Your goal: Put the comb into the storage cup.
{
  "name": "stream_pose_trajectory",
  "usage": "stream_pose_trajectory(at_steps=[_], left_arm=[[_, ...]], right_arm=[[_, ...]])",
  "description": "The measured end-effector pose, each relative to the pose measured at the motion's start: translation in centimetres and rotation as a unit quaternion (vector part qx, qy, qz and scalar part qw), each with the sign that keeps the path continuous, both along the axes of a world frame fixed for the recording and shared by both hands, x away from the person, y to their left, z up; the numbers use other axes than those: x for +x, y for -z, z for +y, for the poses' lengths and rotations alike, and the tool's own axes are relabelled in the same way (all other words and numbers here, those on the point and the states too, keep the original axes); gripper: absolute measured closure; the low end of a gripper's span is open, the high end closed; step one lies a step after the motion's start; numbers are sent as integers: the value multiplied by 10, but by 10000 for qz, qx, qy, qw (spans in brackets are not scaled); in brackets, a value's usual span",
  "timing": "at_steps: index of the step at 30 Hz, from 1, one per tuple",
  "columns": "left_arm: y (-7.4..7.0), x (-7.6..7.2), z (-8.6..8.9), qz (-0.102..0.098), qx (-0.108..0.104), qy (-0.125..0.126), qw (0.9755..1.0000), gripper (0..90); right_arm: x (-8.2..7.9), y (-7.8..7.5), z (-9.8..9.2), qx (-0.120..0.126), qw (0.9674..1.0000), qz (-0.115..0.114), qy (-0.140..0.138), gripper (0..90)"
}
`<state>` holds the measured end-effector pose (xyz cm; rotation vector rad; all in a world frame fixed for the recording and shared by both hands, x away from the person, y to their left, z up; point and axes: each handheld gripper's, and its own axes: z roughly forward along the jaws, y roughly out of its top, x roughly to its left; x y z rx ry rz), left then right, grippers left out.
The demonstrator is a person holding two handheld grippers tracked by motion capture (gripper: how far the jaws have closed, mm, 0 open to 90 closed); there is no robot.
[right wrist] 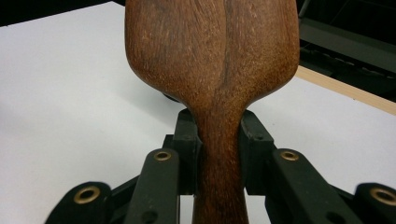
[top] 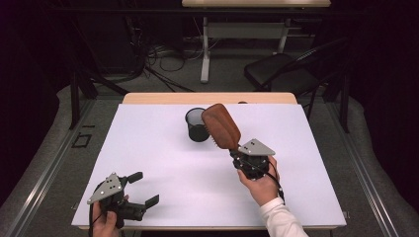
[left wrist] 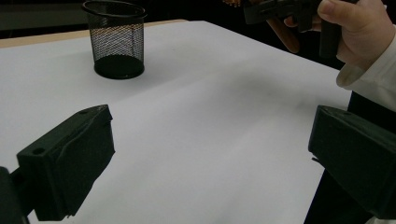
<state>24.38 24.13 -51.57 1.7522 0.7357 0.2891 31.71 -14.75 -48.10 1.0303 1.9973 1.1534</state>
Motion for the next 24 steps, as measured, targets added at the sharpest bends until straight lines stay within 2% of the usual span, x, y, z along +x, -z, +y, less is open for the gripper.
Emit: stream_pose_trajectory(at_steps=[5, 8, 9, 14, 18, 21, 24], left_arm=[[2, 3, -1, 137, -69, 51, 9999, 4], [3, 6, -2, 283, -179, 11, 9994, 4], [3, 8, -3, 335, -154, -60, 9993, 4], [5, 11, -6, 373, -77, -98, 9992, 5], [4, 14, -7, 444, -144, -111, 9988, 4], [3, 20, -10, 545, -156, -176, 9982, 4], [1, 28, -11, 716, -262, -215, 9969, 4]], right_arm=[[0, 4, -2, 17, 10000, -15, 33, 721], [-1, 5, -1, 37, 10000, -50, 16, 721], [-1, 6, 1, 32, 10000, -84, -3, 722], [-3, 7, 5, 13, 9999, -123, -63, 721], [-4, 7, 7, 11, 9998, -154, -84, 721], [-4, 8, 8, 15, 9998, -179, -99, 722], [-4, 8, 9, 24, 9997, -224, -129, 722]])
